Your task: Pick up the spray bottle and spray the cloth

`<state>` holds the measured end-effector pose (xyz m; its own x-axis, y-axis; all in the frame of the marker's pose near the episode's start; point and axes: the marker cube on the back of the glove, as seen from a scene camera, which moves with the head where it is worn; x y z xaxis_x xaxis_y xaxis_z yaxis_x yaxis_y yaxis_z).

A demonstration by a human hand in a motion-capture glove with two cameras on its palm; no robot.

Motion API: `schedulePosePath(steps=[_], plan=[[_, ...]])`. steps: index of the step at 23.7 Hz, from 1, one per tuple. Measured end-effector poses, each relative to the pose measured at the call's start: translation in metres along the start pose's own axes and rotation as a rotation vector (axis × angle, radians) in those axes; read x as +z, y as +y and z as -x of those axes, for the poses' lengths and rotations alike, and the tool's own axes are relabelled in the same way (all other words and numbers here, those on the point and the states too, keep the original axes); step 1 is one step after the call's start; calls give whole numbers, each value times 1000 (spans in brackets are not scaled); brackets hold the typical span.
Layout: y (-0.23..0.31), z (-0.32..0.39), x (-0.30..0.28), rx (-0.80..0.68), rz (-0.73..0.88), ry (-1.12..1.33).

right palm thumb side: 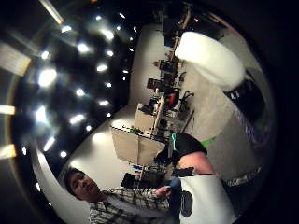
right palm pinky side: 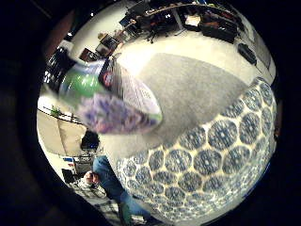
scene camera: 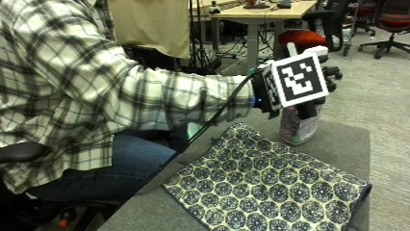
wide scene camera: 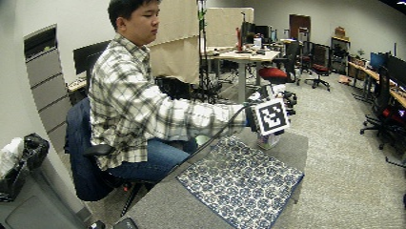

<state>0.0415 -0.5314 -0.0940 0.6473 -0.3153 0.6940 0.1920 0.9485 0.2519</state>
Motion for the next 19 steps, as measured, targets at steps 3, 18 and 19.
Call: schedulePosePath(steps=[3, 18, 19], plan=[[38, 4, -22, 54, 55, 250], [327, 25, -176, 381, -13, 988], [346, 27, -175, 394, -24, 980]])
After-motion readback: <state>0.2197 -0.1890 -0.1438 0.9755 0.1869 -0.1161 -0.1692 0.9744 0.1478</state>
